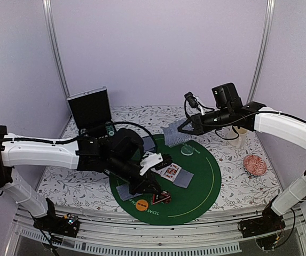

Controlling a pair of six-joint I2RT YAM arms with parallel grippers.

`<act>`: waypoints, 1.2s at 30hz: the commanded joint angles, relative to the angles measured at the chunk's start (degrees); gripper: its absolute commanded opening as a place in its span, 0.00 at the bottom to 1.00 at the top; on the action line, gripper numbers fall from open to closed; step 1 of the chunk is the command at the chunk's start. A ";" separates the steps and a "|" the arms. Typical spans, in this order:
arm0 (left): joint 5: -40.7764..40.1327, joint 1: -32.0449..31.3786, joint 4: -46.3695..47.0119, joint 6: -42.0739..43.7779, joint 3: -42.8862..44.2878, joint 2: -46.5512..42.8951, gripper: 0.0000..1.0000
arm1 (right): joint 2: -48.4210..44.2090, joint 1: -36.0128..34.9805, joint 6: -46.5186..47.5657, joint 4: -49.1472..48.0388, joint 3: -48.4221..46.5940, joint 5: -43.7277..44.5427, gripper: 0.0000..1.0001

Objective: Distribute texas hold em gaming equipment
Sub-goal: Place the all-in button in the big blind area.

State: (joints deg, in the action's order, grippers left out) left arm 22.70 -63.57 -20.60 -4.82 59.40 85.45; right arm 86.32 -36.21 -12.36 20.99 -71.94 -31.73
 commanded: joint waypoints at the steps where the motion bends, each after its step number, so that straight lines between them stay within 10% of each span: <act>1: 1.93 -2.89 -1.26 5.03 5.44 6.54 0.00 | -3.38 0.29 0.32 0.90 -0.22 1.68 0.02; 36: -46.91 -20.36 -5.75 9.25 25.38 32.04 0.00 | -12.07 4.16 0.79 4.32 5.58 6.27 0.02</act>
State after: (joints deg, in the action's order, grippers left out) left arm -17.58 -82.87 -27.70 4.05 83.77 116.66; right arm 76.42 -32.32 -11.90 25.69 -67.09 -24.58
